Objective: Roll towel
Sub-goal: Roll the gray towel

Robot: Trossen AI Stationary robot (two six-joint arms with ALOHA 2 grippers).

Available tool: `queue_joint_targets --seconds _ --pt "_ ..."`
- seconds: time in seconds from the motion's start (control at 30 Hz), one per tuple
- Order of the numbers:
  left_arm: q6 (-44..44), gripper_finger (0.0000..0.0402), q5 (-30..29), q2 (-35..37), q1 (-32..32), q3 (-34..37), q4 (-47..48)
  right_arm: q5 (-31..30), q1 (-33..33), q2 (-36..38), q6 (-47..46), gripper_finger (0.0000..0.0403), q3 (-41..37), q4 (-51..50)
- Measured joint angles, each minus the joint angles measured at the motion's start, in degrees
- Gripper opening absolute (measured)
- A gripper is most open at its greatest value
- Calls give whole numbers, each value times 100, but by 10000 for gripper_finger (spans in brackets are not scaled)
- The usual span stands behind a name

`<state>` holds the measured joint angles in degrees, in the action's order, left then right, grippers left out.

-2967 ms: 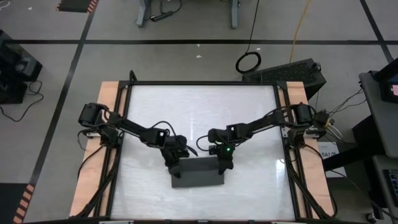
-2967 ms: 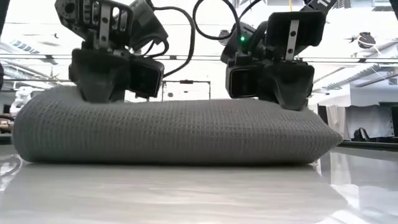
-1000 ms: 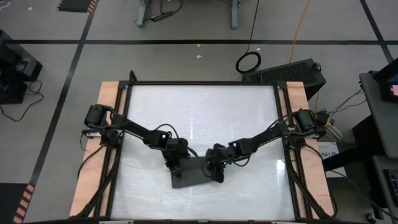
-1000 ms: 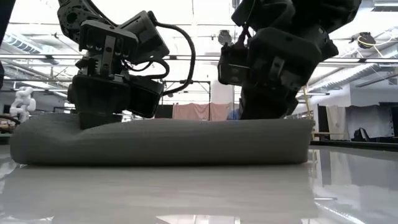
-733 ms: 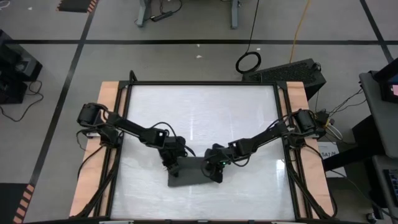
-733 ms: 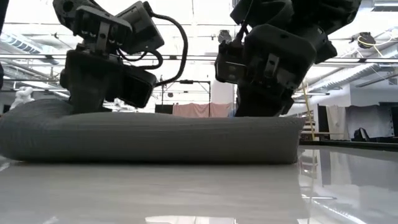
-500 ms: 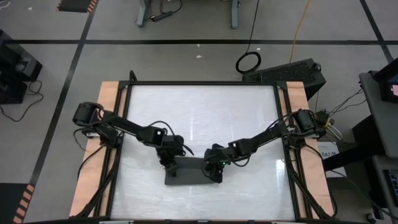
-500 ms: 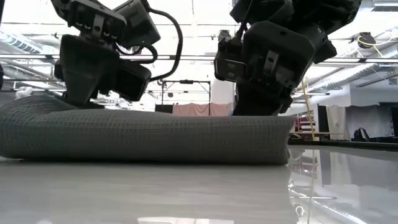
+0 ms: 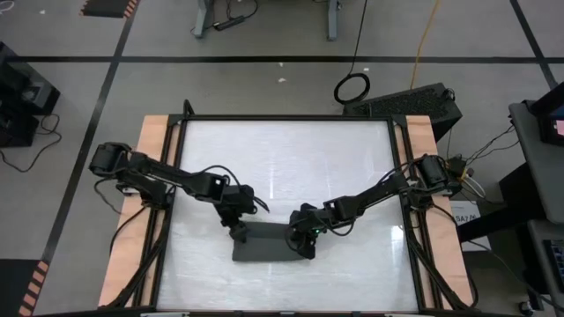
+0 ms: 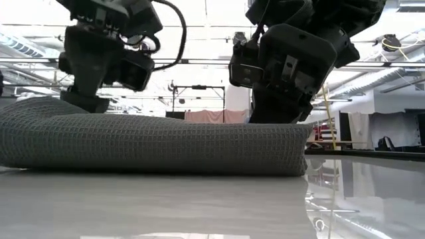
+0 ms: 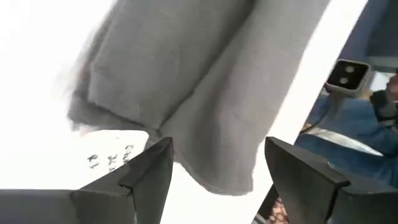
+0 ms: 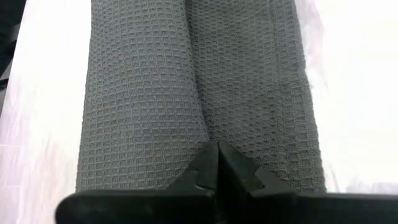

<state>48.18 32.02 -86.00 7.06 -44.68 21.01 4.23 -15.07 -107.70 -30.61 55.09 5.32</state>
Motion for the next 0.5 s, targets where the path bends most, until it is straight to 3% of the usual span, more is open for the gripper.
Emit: queue_joint_targets --seconds 0.2,0.4,0.5 --pt "-276 256 -423 751 53 -27 -269 -27 0 0 4 0 -4 -15" --pt "-833 231 -1844 1067 981 -22 -367 -22 0 -2 -10 0 -4 25" --pt "-746 197 -2953 835 1356 -14 -234 13 2 -2 31 0 -4 7"
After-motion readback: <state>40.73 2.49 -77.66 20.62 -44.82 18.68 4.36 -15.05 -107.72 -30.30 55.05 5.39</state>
